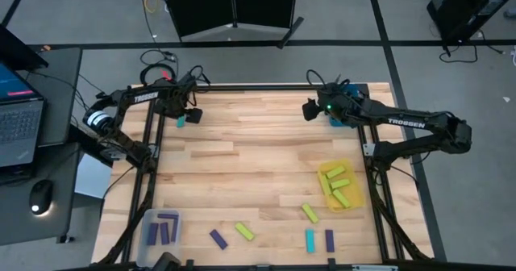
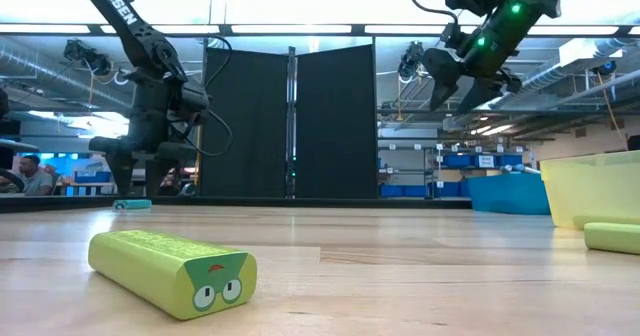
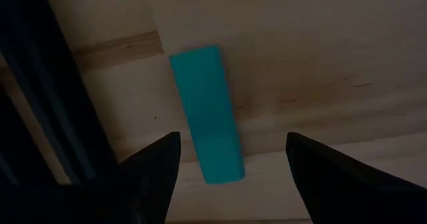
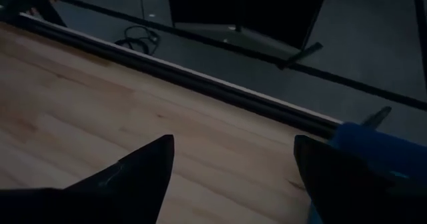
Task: Sort blocks
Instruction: Put the blue block into the blue bin
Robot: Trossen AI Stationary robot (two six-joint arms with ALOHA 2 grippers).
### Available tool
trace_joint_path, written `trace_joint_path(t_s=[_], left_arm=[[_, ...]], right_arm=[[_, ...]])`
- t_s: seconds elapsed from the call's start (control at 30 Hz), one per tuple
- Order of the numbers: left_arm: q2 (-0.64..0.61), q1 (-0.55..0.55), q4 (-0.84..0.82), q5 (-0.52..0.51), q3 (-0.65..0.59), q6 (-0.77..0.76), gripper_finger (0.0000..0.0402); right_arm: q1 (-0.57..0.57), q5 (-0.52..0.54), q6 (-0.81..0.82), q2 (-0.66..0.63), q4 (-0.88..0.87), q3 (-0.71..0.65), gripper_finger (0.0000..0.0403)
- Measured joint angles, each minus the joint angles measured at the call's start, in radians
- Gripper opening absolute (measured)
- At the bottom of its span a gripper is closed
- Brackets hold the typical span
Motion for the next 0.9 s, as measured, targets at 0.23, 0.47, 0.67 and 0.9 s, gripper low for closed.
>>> trace_joint_path(t_s=[0.23, 0.47, 0.67, 0.9], left_arm=[[0.034, 0.000, -0.036, 0.010, 0.030, -0.026, 0.0280], [0.109, -0.007, -0.098, -0.017, 0.078, -0.053, 0.0280], [0.110, -0.007, -0.110, -0.017, 0.079, -0.047, 0.0277], [0.115, -0.007, -0.105, -0.009, 0.082, -0.050, 0.0229]], right_arm=[[0.024, 0.000, -0.036, 0.000, 0.032, 0.000, 0.0314], [0.055, 0.023, -0.063, 0.000, 0.066, 0.000, 0.0314], [0.070, 0.034, -0.077, 0.000, 0.082, 0.000, 0.0310], [0.071, 0.034, -0.082, 0.000, 0.095, 0.000, 0.0307]])
